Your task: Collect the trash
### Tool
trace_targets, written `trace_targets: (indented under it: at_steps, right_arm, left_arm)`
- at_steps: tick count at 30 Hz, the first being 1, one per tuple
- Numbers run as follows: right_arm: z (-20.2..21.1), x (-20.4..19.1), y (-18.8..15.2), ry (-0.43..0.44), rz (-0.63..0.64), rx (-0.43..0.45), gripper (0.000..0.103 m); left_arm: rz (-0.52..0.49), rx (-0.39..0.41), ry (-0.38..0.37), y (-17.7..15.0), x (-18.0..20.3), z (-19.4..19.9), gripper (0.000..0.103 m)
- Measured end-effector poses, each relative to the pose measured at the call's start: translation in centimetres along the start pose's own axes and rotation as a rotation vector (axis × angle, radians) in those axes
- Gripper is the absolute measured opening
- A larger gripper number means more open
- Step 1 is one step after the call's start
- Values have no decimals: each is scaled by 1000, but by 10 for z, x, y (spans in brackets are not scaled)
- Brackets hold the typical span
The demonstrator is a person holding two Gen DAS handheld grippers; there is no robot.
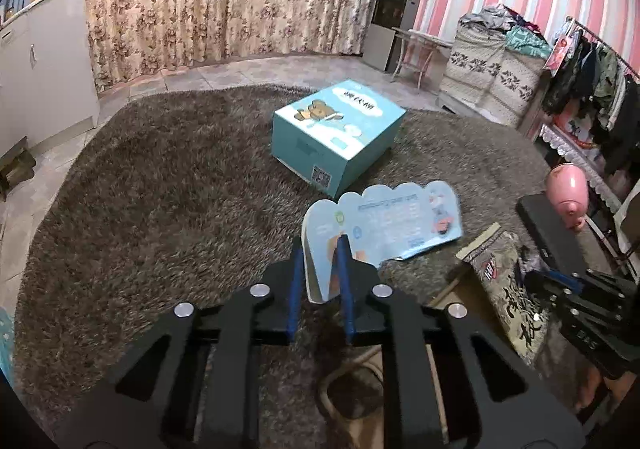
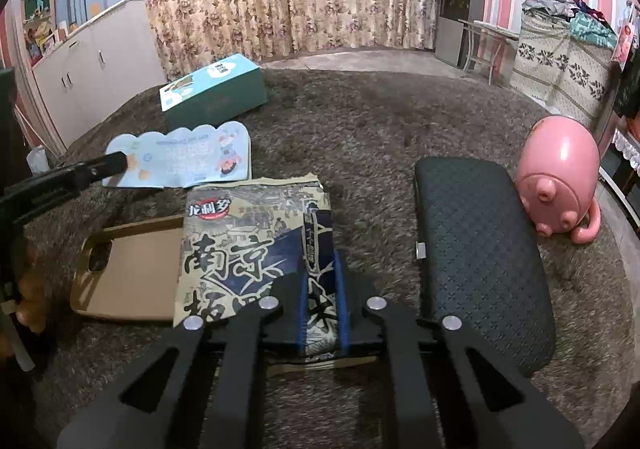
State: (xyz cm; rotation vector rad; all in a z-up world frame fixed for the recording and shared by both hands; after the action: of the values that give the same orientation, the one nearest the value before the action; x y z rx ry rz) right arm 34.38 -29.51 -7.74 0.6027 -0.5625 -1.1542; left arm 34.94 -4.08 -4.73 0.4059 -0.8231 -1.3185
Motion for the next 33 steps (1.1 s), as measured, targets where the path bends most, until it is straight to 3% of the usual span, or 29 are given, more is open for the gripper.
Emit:
trace_targets:
  at_steps: [9,18,26,33]
  right_arm:
    - [33,-10,14,-6,-25,80,8]
    - [52,-68,33,50,30,126,8]
    - [59,-134,50,116,111,146,8]
    - [67,-172,50,140,153,146,8]
  left_arm:
    - [52,106,36,-1,-27,74,5]
    - [86,213,99,-8,-71,163,4]
    - [136,251,157,-17,-121,215,0]
    - [213,223,188,-30,-168,225,0]
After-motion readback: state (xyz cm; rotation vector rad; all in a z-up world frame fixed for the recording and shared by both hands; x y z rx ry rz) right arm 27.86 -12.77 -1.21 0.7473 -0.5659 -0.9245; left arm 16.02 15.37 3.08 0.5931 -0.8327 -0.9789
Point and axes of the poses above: each gripper's, at about its wrist camera, not at the fingertips, and z roughly against the way its jaws point, x to its right, y to its top, the point moved 2 cm from there along -z, roughly the way its jaws point, and after that the axes turned 12 degrees about z, right-handed, at the moved point
